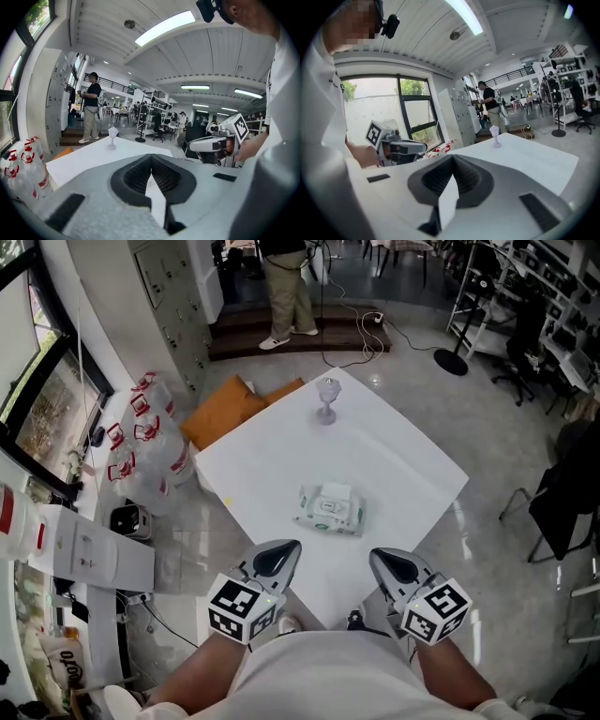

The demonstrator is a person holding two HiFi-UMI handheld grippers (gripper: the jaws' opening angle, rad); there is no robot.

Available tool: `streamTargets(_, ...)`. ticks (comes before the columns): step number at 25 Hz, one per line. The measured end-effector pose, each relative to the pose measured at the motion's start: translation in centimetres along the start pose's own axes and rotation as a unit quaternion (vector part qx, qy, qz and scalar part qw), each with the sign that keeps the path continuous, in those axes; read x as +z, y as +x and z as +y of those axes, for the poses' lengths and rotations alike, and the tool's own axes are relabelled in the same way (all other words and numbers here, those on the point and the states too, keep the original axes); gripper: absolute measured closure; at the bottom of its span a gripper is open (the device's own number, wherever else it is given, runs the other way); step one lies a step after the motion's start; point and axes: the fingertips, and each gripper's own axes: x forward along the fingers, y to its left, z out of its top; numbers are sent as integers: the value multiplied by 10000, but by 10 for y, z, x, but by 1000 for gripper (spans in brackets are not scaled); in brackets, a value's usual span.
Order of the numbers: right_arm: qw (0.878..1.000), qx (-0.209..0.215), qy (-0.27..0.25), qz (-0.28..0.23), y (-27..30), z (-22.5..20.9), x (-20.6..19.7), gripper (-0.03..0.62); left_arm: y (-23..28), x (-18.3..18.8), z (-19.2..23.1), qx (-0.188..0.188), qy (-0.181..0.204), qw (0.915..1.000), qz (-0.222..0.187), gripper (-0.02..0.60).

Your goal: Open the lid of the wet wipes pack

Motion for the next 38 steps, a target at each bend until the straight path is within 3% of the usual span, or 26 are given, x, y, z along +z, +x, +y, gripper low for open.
streamTargets(3, 9997, 4, 214, -91, -4, 1, -4, 588, 2, -3, -4, -41, 26, 10000, 36, 574)
streamTargets(12, 9994, -194, 186, 208, -6, 1, -28, 588, 3, -15, -11, -148, 31, 9997, 179, 574)
streamTargets(38, 9994, -148, 76, 302, 1, 6, -31, 588, -2, -16, -12, -111, 87, 9998, 157, 574)
